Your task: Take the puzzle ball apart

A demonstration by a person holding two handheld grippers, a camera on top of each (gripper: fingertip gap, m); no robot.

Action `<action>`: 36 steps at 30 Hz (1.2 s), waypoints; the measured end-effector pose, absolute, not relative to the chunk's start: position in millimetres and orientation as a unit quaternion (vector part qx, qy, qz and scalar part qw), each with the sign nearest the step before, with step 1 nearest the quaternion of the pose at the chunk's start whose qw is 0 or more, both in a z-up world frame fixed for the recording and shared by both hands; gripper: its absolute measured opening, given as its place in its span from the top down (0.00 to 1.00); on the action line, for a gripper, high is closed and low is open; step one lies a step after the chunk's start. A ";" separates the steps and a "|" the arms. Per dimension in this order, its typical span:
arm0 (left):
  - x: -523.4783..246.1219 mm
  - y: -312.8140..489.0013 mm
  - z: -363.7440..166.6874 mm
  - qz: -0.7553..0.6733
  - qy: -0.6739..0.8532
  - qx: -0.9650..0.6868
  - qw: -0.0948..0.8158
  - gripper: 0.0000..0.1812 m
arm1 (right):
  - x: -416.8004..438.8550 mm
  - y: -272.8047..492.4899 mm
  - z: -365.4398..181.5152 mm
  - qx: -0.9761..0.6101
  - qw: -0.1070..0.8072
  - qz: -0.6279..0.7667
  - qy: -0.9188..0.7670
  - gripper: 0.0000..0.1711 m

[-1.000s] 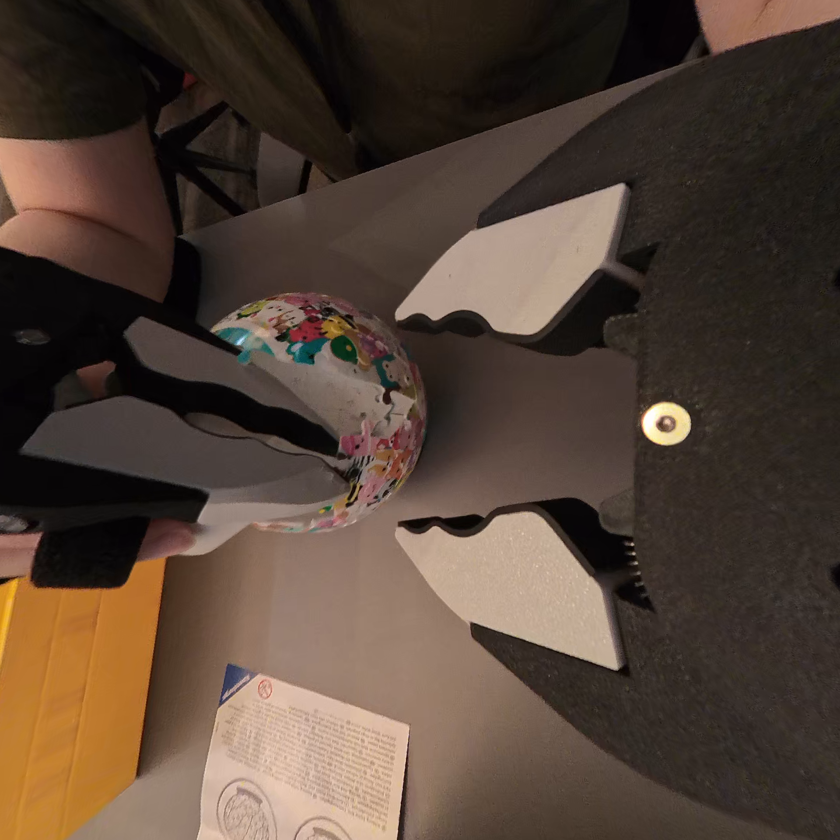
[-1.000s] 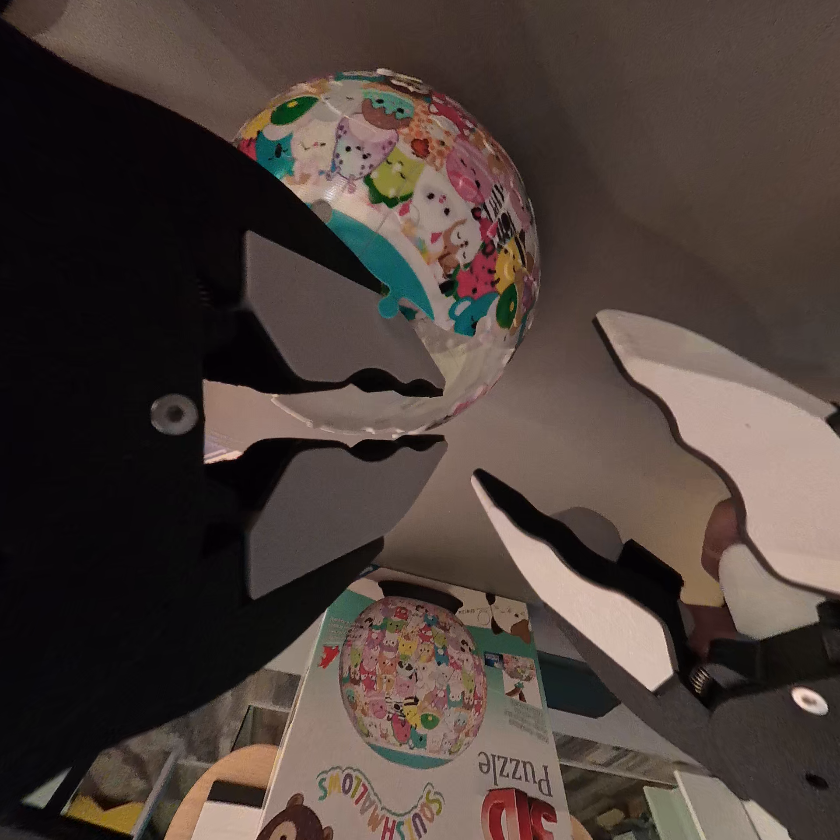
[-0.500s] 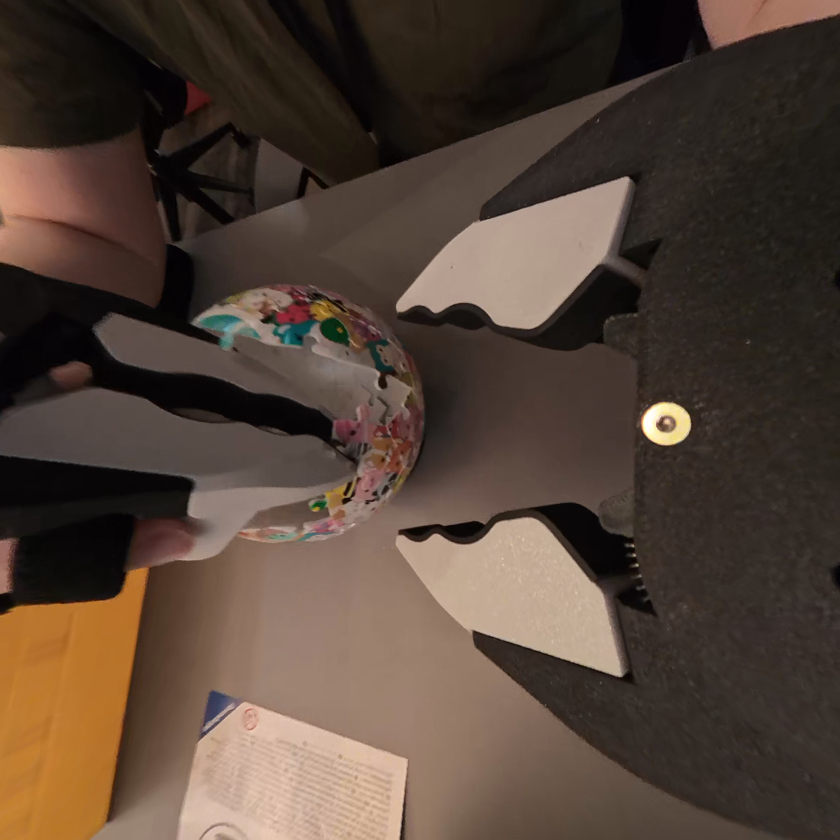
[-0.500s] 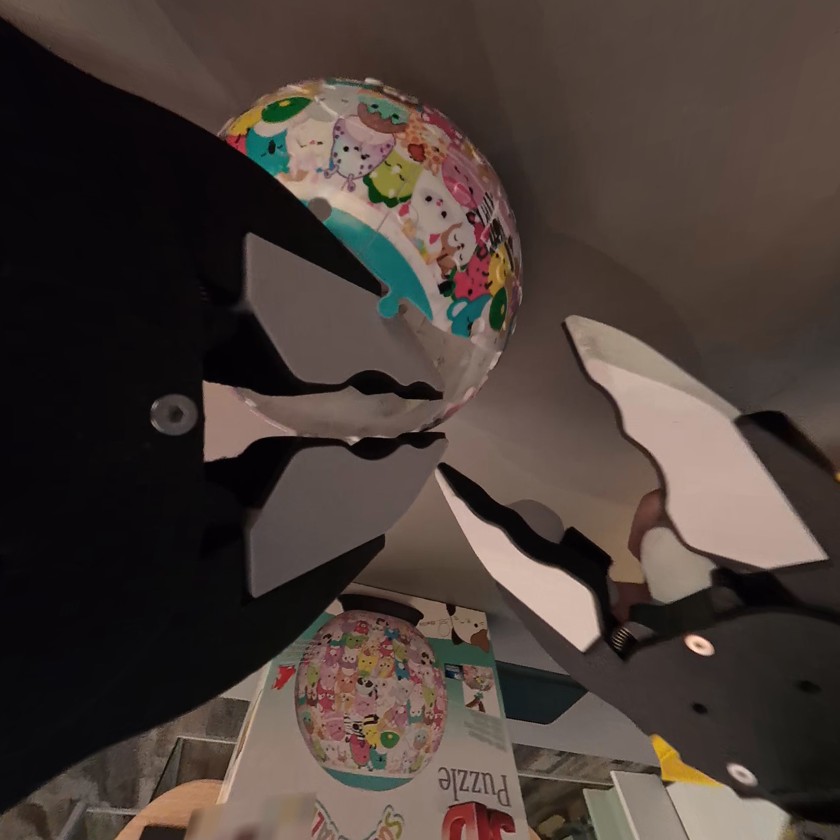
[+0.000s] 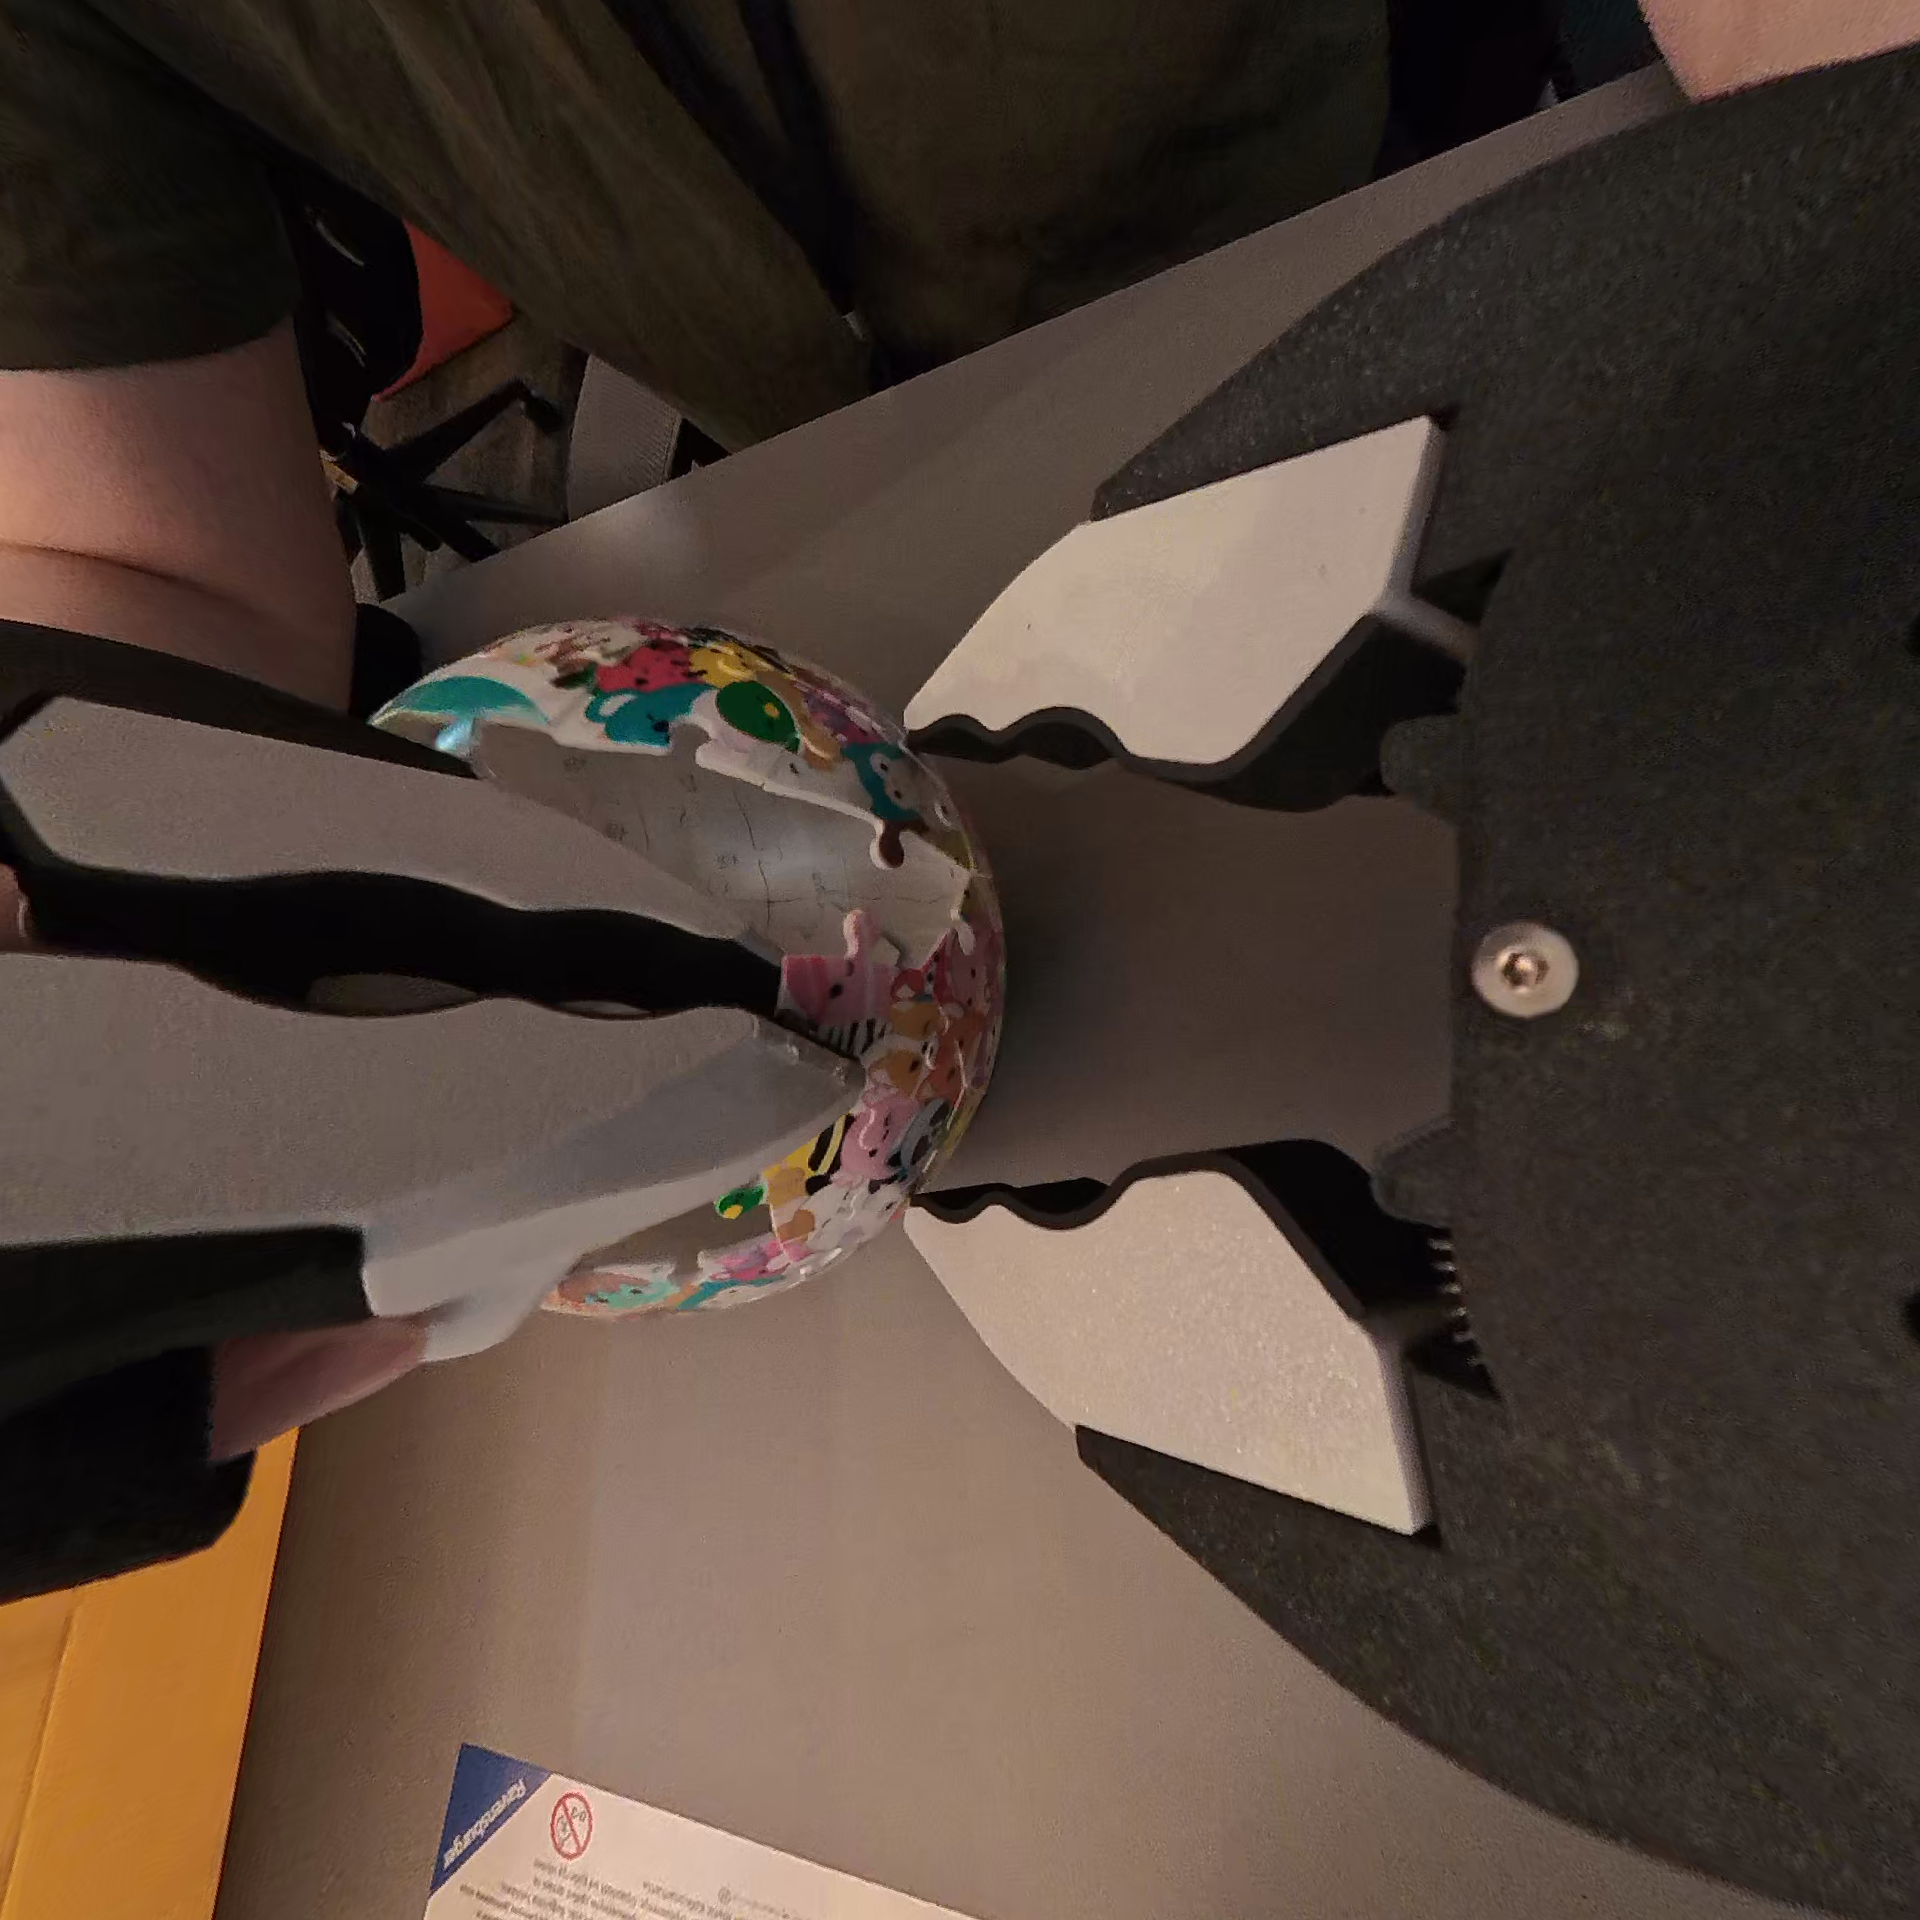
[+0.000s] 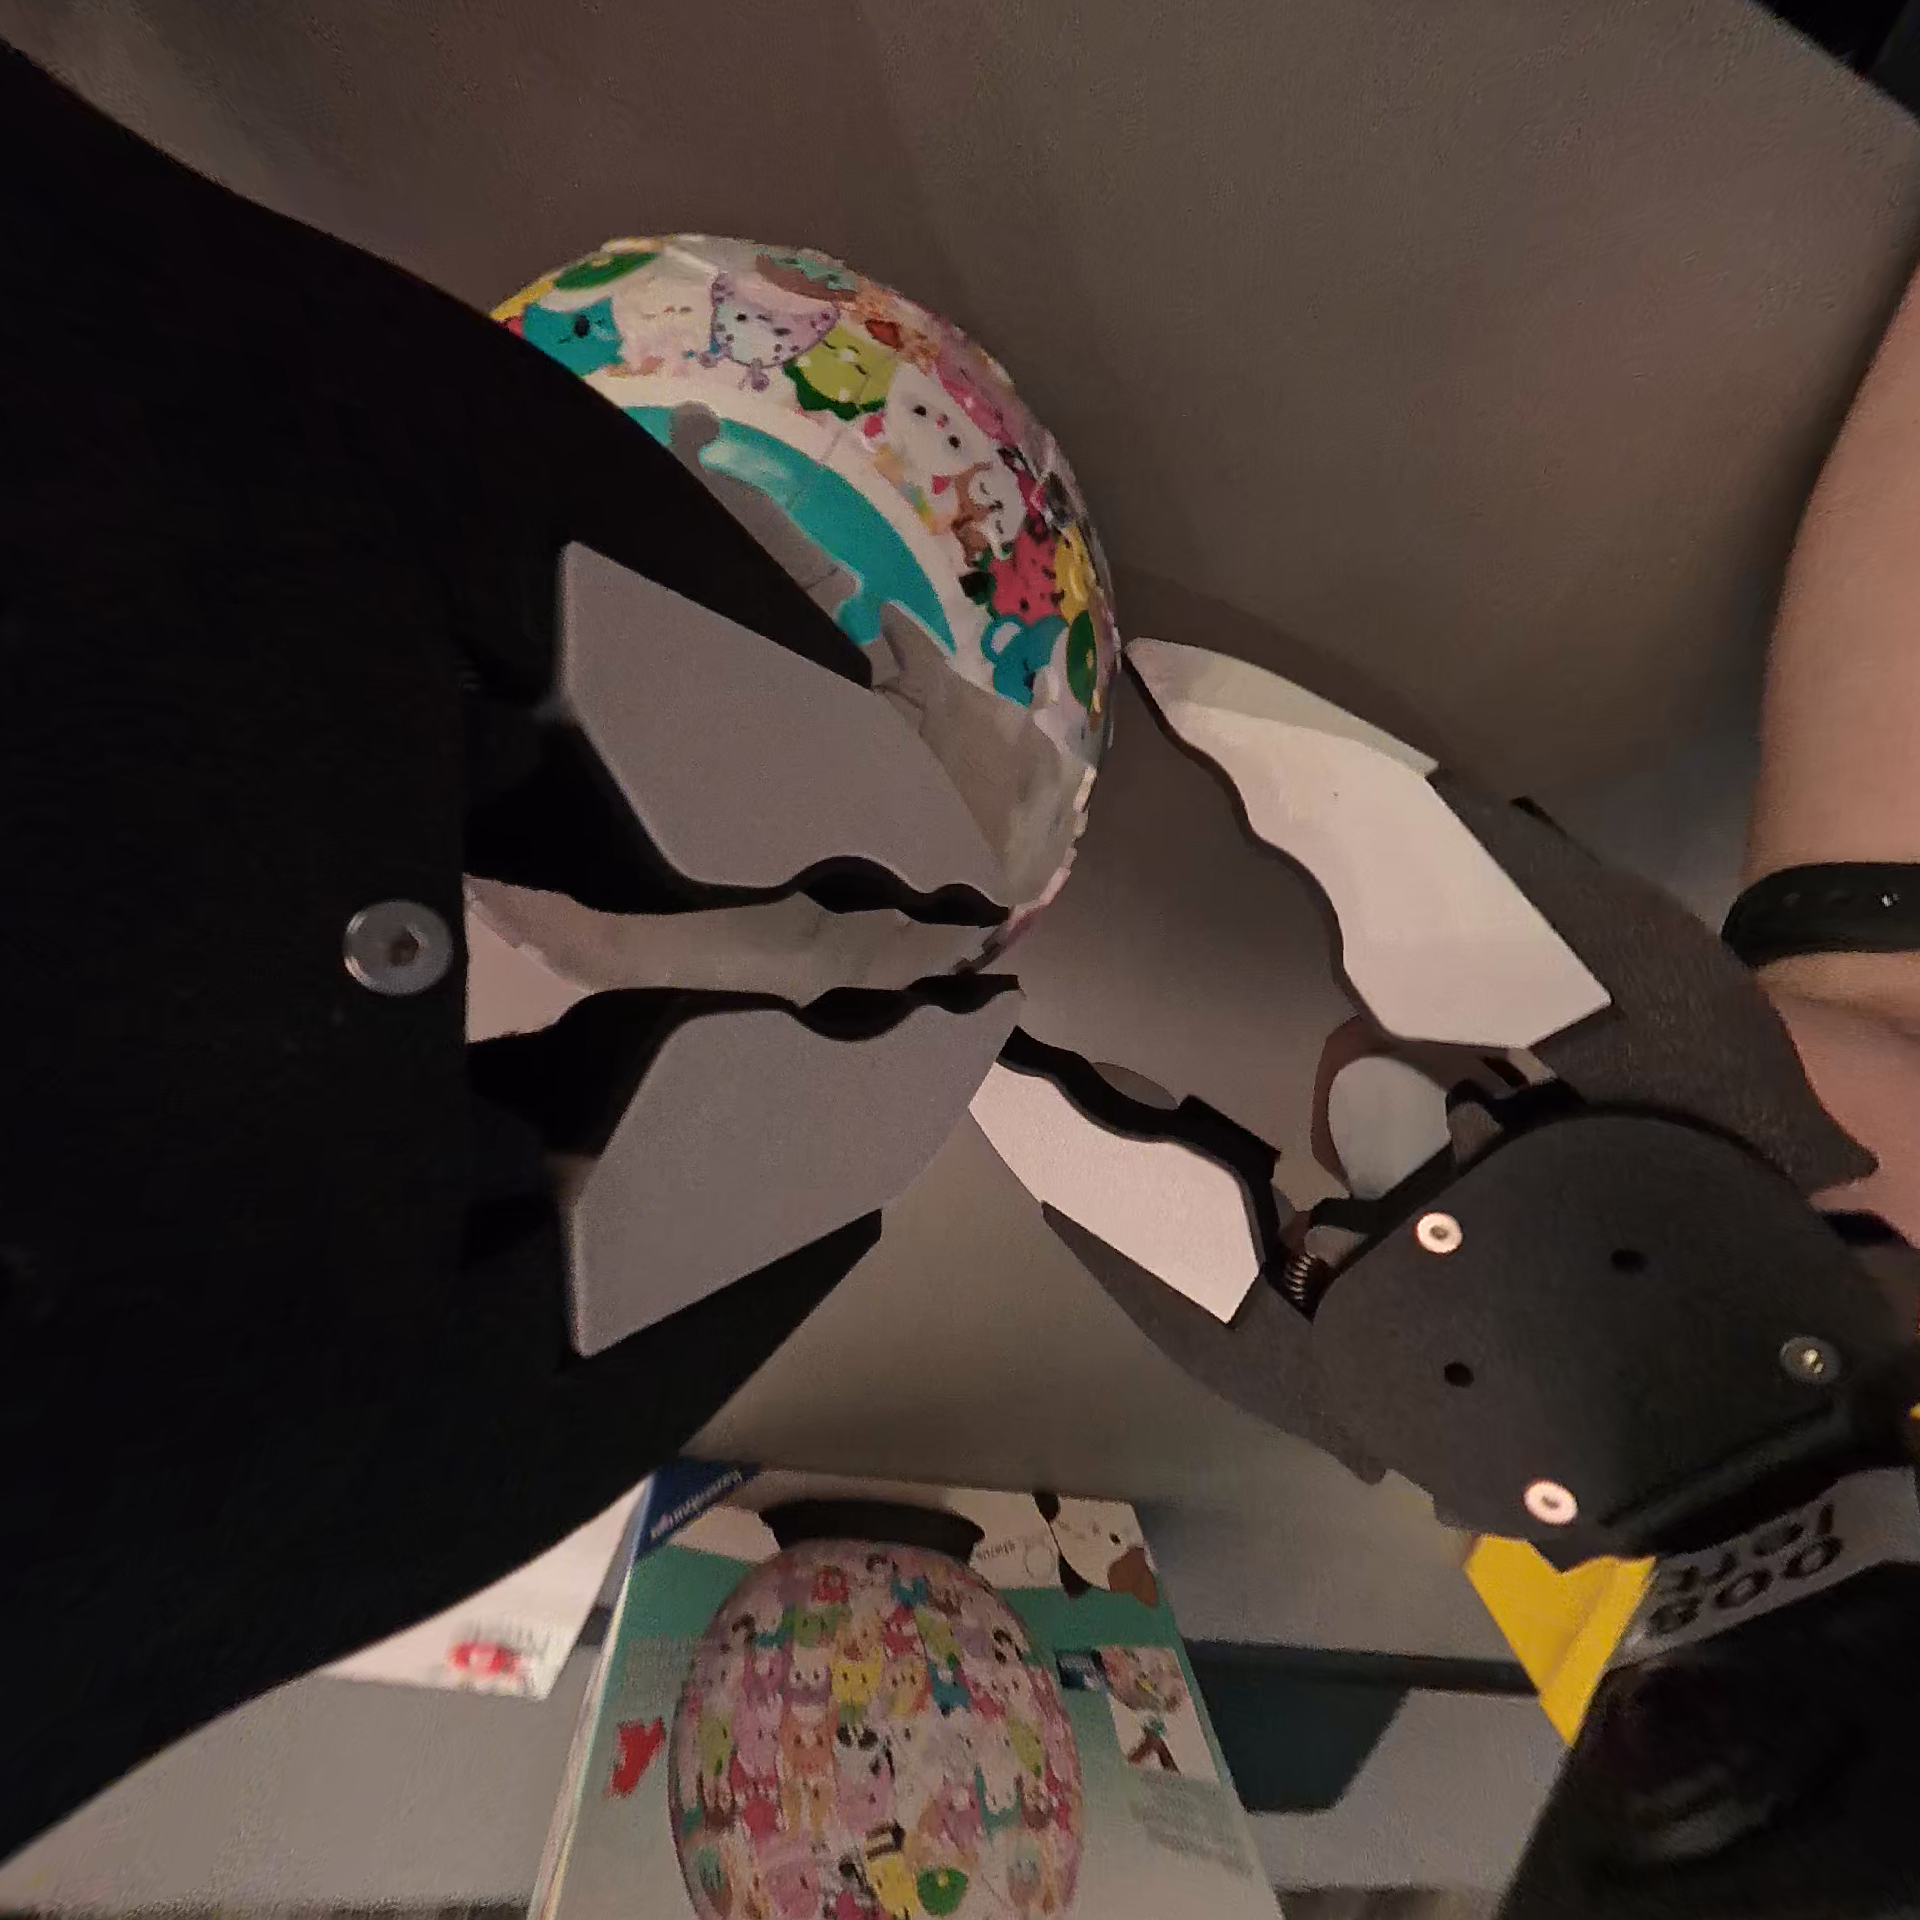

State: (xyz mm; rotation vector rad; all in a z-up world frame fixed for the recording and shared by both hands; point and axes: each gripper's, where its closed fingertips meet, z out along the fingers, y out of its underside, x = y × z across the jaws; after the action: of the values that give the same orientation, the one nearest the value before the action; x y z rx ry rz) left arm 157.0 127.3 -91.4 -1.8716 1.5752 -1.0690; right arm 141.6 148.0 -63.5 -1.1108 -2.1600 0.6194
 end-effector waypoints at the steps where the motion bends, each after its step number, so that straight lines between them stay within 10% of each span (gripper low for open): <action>1: 157.6 127.9 -91.7 -0.389 0.573 -0.682 0.235 0.57 | 141.6 149.2 -63.8 -0.434 0.304 0.242 -0.813 0.94; 17: 137.4 139.3 -59.7 -0.385 0.551 -0.679 0.295 0.57 | 167.2 176.5 -7.7 -0.462 0.398 0.177 -0.773 0.82; 25: 112.6 175.1 40.2 -0.340 0.434 -0.657 0.514 0.61 | 243.0 286.7 97.2 -0.656 0.612 0.040 -0.440 0.77; 36: 89.0 204.7 78.3 -0.188 0.314 -0.684 0.631 0.55 | 349.2 329.1 134.2 -0.697 0.684 -0.082 -0.199 0.65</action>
State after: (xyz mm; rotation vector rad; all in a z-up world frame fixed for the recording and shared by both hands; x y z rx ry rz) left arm 89.0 204.7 78.3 -1.5671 0.7188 -0.4306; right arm 349.2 329.1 134.2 -1.5615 -0.4470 -0.1831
